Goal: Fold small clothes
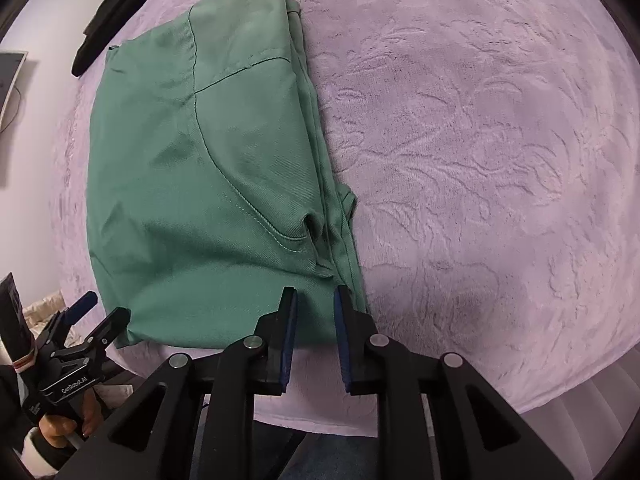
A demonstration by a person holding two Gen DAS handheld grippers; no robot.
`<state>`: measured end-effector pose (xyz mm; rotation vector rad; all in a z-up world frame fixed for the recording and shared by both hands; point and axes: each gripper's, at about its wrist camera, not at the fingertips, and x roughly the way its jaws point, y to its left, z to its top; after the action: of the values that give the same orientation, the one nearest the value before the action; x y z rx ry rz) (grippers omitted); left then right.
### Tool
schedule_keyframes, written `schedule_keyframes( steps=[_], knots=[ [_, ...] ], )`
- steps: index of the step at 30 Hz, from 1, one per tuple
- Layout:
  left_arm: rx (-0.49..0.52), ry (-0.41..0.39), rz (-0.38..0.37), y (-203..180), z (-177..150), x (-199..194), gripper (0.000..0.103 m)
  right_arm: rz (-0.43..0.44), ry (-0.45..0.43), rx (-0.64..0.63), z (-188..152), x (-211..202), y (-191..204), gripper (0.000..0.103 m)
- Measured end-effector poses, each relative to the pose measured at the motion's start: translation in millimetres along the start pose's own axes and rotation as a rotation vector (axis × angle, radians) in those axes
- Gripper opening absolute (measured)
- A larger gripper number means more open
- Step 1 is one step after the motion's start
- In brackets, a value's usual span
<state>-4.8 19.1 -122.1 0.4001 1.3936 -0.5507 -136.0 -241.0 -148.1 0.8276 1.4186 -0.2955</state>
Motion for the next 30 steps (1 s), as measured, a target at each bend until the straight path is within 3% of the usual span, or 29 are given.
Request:
schedule_keyframes(
  steps=[4,14,15,18,23,27,30],
  knots=[
    [-0.057,0.023,-0.044,9.2,-1.7,4.0,0.103,-0.005,-0.003,0.000,-4.9,6.2,2.0,0.021],
    [-0.022,0.000,-0.006,-1.9,0.7,-1.6,0.103,-0.052,0.006,-0.029,-6.8,13.6,18.7,0.022],
    [-0.026,-0.003,-0.015,-2.6,2.4,-2.2,0.103,-0.042,0.006,-0.029,-8.6,10.4,19.6,0.029],
    [-0.044,0.026,-0.025,0.2,4.3,0.6,0.103,-0.051,0.005,-0.022,-13.4,2.5,18.6,0.065],
    [-0.047,0.040,0.003,1.4,8.7,-0.9,0.103,-0.035,0.006,0.005,-22.4,-7.4,15.3,0.065],
    [-0.053,0.044,0.027,2.0,17.2,-7.6,0.103,-0.026,-0.008,0.025,-28.0,-16.0,16.4,0.077],
    [-0.061,0.040,0.032,3.5,24.5,-16.3,0.103,-0.023,-0.031,0.026,-24.7,-26.7,22.1,0.079]
  ],
)
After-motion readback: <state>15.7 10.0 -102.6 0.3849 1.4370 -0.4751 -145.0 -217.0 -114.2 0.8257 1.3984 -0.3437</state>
